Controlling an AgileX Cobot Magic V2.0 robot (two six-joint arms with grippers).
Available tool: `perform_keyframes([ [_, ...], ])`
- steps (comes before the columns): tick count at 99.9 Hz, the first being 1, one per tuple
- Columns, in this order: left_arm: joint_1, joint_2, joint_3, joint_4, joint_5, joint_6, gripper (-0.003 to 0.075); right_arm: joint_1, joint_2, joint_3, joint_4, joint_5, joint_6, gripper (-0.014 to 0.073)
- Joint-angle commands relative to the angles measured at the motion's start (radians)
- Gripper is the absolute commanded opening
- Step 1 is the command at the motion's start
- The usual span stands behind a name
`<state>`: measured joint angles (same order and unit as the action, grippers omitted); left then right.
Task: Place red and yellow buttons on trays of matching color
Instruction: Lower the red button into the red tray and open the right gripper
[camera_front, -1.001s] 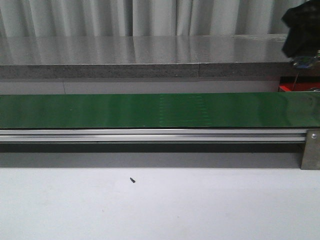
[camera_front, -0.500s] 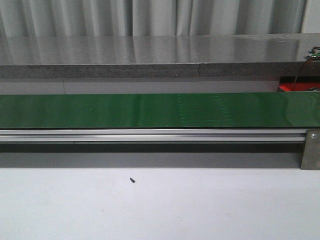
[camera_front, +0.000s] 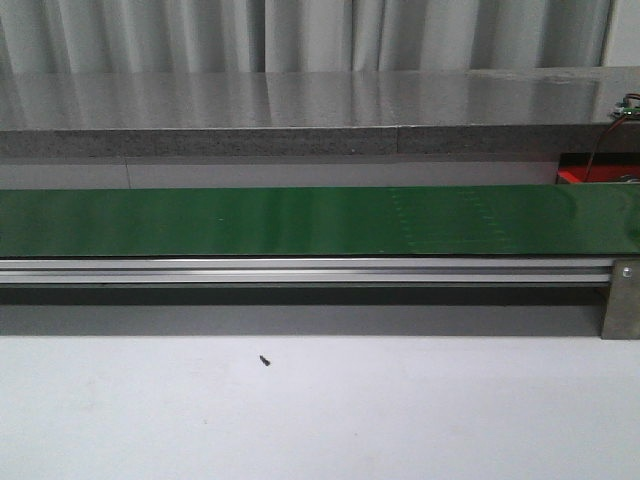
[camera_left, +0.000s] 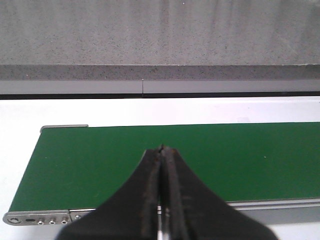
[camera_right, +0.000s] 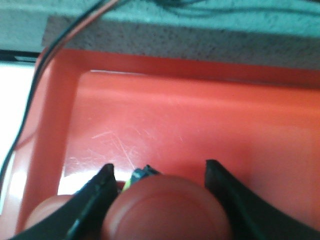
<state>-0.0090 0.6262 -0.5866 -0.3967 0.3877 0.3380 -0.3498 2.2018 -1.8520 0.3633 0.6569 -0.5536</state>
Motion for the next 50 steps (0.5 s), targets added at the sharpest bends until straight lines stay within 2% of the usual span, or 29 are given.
perform_keyframes([
  [1,-0.008,-0.001,-0.028,-0.021,-0.066,-0.005,-0.0020,-0.007,-0.048,-0.035,0.005,-0.028,-0.003,0.0066],
  [17,-0.008,-0.001,-0.028,-0.021,-0.066,-0.005,-0.0020,-0.007,-0.031,-0.035,-0.006,-0.011,-0.003,0.0136],
  [36,-0.008,-0.001,-0.028,-0.021,-0.066,-0.005,-0.0020,-0.012,-0.031,-0.035,-0.010,-0.018,-0.003,0.0318],
  [50,-0.008,-0.001,-0.028,-0.021,-0.066,-0.005,-0.0020,-0.025,-0.032,-0.035,-0.010,-0.018,-0.003,0.0393],
])
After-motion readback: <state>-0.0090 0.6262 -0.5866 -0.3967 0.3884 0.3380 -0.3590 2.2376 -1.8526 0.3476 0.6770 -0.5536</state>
